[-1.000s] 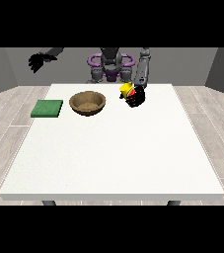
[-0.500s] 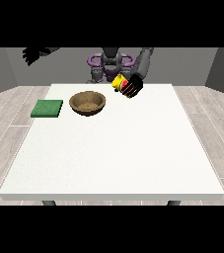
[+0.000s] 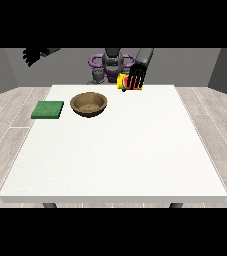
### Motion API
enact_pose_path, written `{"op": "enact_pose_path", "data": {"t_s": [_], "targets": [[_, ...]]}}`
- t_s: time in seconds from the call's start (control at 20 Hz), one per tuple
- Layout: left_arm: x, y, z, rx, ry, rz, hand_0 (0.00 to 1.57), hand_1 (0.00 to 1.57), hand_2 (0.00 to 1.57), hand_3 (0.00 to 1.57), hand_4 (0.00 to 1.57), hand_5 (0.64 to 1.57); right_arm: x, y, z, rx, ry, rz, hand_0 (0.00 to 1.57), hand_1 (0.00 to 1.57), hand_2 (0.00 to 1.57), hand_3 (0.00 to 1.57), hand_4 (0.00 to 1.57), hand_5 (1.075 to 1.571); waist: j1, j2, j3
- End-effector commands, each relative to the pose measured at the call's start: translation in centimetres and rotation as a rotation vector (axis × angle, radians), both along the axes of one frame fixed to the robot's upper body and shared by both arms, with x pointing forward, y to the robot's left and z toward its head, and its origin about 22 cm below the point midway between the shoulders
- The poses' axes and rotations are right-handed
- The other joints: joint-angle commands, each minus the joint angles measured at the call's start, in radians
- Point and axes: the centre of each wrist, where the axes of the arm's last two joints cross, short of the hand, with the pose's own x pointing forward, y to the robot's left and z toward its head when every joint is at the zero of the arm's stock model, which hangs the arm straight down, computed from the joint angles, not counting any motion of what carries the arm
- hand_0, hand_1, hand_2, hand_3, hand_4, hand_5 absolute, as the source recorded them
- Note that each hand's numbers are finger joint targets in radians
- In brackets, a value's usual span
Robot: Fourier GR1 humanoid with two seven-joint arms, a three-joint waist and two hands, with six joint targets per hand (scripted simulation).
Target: Pick the cup and pour the ball into the bowl, then pick the bowl and place it on the pad
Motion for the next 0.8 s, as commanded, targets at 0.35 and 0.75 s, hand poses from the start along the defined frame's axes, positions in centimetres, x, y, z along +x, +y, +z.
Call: {"op": "enact_pose_path", "data": {"t_s": [0.35,0.75], "targets": [[-0.4,-10.3,4.1,0.245,-0.036,0.067,0.80,0.80,1.57,1.21,0.95,1.569,2.4,-0.3,0.0,0.021,-0.047,0.015,0.00,0.00,0.00,0.00,0.66,1.562,-0.026,0.038,-0.0035],[-2.3,-13.0,4.8,0.510,0.027,-0.010,0.00,0.00,1.05,1.37,0.75,1.569,2.3,1.5,-1.9,0.049,0.045,0.076,0.00,0.00,0.00,0.00,0.67,1.560,-0.071,-0.028,-0.0035]]}}
